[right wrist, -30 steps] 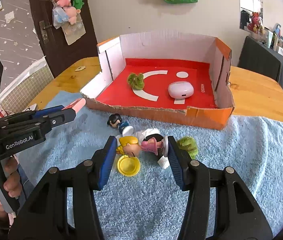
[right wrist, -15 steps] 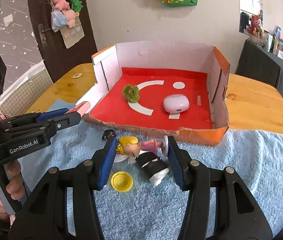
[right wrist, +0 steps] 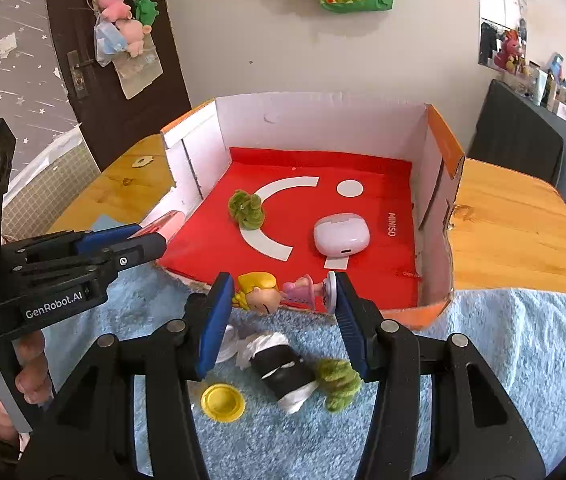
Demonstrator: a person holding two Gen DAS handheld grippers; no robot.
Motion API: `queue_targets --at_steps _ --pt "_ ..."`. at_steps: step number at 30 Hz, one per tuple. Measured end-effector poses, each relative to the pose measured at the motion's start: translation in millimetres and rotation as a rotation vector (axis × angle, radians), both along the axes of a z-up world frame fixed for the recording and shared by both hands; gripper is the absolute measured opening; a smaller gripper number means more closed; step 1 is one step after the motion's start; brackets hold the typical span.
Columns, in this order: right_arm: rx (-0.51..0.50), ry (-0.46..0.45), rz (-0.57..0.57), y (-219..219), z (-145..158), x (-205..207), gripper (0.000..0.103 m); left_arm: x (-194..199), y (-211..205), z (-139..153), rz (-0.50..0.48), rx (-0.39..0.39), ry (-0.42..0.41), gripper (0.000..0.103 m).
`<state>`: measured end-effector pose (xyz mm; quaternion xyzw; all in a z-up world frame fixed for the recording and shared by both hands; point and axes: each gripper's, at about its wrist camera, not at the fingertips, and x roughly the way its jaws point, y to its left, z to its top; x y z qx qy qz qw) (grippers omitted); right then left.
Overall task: Organize objects
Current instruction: 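Carry the pink peg and blonde doll with both grippers into the red box, then lower the peg and doll onto the red floor beside the pink case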
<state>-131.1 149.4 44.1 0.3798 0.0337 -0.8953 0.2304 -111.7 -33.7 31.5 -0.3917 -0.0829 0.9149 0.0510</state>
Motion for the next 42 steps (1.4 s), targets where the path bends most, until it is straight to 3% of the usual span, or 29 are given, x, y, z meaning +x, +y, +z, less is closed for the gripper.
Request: queue_targets --at_steps 10,25,42 --pt "0.014 -0.037 -0.004 -1.5 -8.3 -24.9 0.049 -24.3 3.1 -9.5 -0.015 0.005 -0.030 0.033" --pt "0.064 -0.162 -0.020 -4.9 -41.4 -64.7 0.049 -54.9 5.8 -32.3 -0.035 0.009 -0.093 0.033" --pt "0.082 -0.191 -0.031 -5.1 -51.7 -80.0 0.049 -71.1 8.7 -42.9 -0.038 -0.001 -0.128 0.033"
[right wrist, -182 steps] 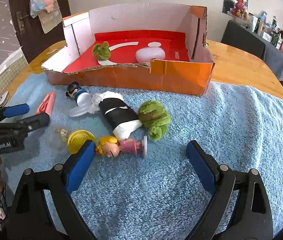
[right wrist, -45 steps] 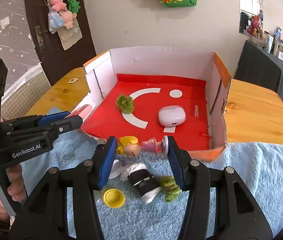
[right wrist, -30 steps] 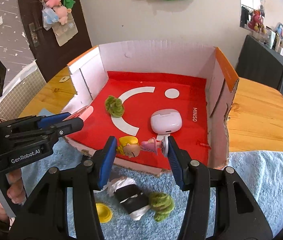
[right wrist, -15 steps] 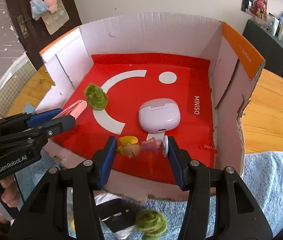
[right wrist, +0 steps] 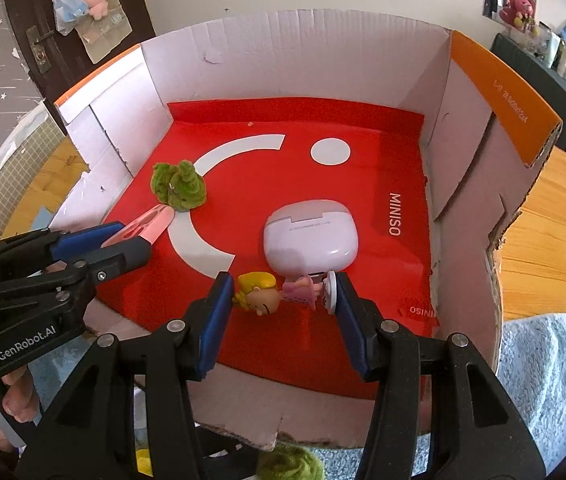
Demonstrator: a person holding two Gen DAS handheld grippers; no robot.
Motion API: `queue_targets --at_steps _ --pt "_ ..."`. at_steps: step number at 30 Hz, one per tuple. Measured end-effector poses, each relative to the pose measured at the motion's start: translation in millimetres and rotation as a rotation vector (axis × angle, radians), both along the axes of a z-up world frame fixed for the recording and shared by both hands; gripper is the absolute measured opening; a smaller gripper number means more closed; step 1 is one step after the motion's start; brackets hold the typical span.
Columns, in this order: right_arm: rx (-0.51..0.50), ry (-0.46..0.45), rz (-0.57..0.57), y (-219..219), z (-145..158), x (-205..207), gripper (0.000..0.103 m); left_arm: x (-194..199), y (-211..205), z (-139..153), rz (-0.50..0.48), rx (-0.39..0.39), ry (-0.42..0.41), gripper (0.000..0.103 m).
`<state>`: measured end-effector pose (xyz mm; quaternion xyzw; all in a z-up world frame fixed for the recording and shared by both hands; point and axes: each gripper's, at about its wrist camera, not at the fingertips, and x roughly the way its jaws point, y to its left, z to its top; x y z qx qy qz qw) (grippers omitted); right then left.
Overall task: Organize objects
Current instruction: 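Lower the peg and doll onto the red floor beside the pink case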
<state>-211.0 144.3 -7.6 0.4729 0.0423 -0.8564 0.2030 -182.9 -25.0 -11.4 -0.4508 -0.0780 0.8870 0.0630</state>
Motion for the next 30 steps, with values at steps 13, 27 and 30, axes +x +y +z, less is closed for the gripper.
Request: queue_targets --at_steps 13,27,30 --pt "-0.002 0.001 -0.017 2.9 -0.8 -9.2 0.049 -9.1 2.3 -4.9 0.002 -0.014 -0.009 0.033" --pt "0.045 0.031 -0.032 2.6 -1.4 -8.9 0.049 -14.9 4.8 -9.9 0.005 -0.026 -0.017 0.033" --pt "0.045 0.031 -0.033 2.8 -1.7 -9.3 0.049 -15.1 4.9 -10.2 0.005 -0.024 -0.017 0.033"
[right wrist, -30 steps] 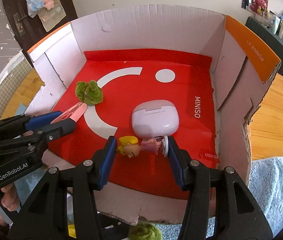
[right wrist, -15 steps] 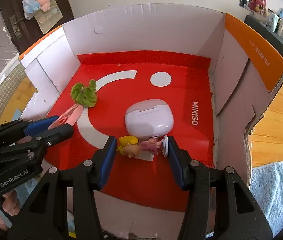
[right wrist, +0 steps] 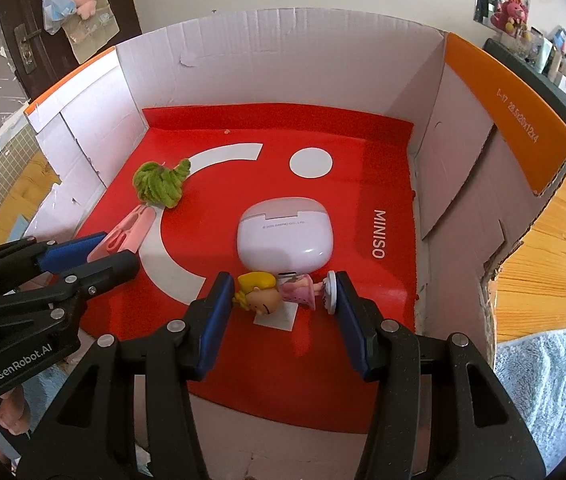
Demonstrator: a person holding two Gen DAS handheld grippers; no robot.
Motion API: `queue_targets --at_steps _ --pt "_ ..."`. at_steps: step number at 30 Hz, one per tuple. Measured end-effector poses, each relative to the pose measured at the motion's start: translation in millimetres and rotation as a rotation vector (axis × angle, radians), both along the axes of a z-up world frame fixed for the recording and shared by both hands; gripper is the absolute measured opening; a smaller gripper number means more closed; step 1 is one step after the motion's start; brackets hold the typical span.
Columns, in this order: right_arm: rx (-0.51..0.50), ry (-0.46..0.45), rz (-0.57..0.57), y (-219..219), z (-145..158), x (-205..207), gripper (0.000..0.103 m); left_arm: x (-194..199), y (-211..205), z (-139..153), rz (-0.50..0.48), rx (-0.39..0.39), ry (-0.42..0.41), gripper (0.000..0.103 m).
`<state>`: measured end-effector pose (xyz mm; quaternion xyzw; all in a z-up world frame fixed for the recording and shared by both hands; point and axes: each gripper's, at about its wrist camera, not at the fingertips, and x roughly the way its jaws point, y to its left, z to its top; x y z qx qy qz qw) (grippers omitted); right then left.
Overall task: Organize objects
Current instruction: 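Lower the peg and doll onto the red floor beside the pink case, then open both grippers and lift them away from the box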
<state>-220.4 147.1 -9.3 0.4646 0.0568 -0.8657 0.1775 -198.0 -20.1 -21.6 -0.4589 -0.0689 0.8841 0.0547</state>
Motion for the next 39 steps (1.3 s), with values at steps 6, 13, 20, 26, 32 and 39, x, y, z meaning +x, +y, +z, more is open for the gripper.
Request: queue_targets --at_steps 6,13,20,26,32,39 --pt "-0.008 -0.002 -0.001 0.0 0.2 -1.5 0.049 -0.1 0.2 -0.3 0.000 0.002 0.001 0.033" --pt "-0.023 -0.004 -0.001 1.5 1.6 -2.7 0.049 0.4 0.3 0.0 -0.003 0.000 0.003 0.034" --pt "-0.034 -0.007 0.008 0.7 2.5 -0.8 0.055 1.7 -0.3 2.2 -0.003 0.001 0.005 0.034" --pt "-0.038 -0.003 0.007 -0.1 4.1 1.5 0.056 5.7 -2.0 6.3 -0.002 -0.002 0.016 0.035" --pt "-0.044 0.011 0.010 -1.3 9.9 7.2 0.061 10.6 0.0 9.8 -0.004 -0.008 0.033 0.043" --pt "-0.048 0.035 0.014 -0.6 18.7 17.4 0.062 19.3 -1.0 14.9 0.000 -0.012 0.048 0.043"
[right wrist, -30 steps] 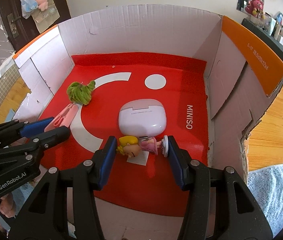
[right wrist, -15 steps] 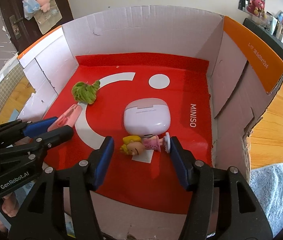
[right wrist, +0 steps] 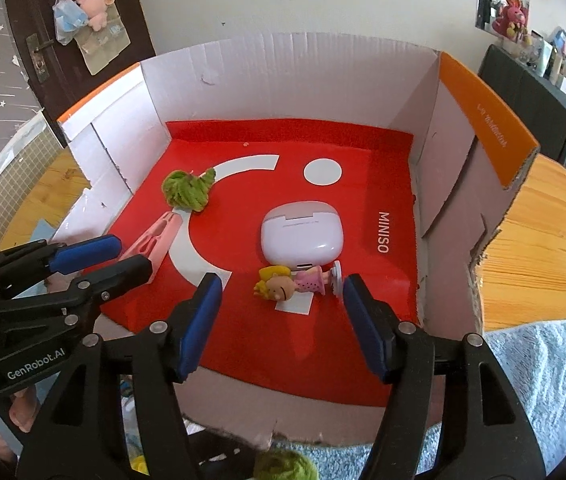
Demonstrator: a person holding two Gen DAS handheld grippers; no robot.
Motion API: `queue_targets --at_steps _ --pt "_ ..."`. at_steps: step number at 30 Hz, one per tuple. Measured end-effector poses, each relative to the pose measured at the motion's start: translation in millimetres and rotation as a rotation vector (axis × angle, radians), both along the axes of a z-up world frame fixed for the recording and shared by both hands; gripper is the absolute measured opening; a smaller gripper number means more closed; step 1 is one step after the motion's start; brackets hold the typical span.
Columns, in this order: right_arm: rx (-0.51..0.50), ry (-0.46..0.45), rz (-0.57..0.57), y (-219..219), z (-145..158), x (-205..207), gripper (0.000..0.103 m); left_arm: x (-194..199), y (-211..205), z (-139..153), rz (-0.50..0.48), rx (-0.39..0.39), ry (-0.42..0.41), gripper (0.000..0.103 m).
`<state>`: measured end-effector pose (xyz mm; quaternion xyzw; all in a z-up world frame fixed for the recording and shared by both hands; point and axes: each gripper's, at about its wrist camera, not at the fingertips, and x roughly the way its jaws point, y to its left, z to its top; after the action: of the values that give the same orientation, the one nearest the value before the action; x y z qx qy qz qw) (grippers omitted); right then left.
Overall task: Organize objects
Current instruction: 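Open both grippers and lift them away from the box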
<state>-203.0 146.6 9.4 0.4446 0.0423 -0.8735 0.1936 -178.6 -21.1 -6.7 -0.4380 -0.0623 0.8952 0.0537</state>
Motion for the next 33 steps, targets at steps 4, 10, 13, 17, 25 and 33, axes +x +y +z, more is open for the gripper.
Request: queue_targets --at_steps 4,10,13,17,25,33 --pt "-0.005 0.014 0.002 -0.7 5.2 6.4 0.069 5.7 -0.2 3.2 0.004 -0.002 0.008 0.047" --pt "-0.010 0.030 0.001 1.0 11.4 17.2 0.070 17.0 -5.4 8.5 0.036 -0.011 0.033 0.061" --pt "-0.013 0.037 0.000 1.6 13.8 23.0 0.073 21.6 -7.4 9.3 0.040 -0.009 0.034 0.061" --pt "-0.015 0.043 -0.002 2.6 15.4 29.3 0.074 26.5 -7.8 10.4 0.041 -0.007 0.035 0.061" --pt "-0.021 0.062 -0.009 7.5 21.1 44.6 0.080 42.4 -7.8 15.2 0.043 -0.004 0.053 0.066" --pt "-0.026 0.071 -0.012 11.4 22.7 55.9 0.085 55.5 -4.4 20.8 0.041 -0.003 0.070 0.071"
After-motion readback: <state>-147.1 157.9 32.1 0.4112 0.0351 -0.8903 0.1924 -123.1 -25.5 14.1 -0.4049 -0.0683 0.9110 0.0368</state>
